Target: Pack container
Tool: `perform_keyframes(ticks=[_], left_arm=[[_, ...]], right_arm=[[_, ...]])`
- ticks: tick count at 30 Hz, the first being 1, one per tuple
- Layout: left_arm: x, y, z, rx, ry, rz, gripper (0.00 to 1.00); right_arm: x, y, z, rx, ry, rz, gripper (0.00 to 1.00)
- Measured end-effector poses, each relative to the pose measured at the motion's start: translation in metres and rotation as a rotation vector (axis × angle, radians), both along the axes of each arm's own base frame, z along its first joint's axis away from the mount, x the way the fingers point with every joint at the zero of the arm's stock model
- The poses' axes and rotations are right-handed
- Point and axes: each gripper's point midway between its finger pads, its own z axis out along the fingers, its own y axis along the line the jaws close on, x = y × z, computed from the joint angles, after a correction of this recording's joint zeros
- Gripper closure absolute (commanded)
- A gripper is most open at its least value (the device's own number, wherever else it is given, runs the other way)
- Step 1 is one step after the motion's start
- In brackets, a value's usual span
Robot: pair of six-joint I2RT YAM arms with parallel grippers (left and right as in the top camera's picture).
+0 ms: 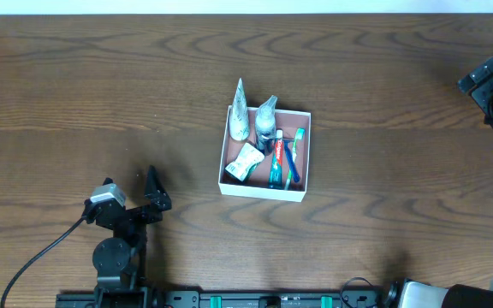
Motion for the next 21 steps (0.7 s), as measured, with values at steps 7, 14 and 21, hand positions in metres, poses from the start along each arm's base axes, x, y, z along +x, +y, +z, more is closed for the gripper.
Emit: perform_keyframes(ticks=[7, 14, 21], left_arm=[[0.0, 0.0, 0.0, 0.0, 0.0, 0.0, 0.02], [0.0, 0.0, 0.0, 0.0, 0.0, 0.0, 0.02], [0.0, 0.0, 0.0, 0.0, 0.001, -0.002, 0.02]], right_arm=[[0.0, 0.0, 0.0, 0.0, 0.0, 0.0, 0.01], [-0.01, 0.022, 0.028, -0.046, -0.066, 0.056, 0.01], [-0.063, 0.073, 0.088, -0.189, -0.264, 0.166, 0.01]])
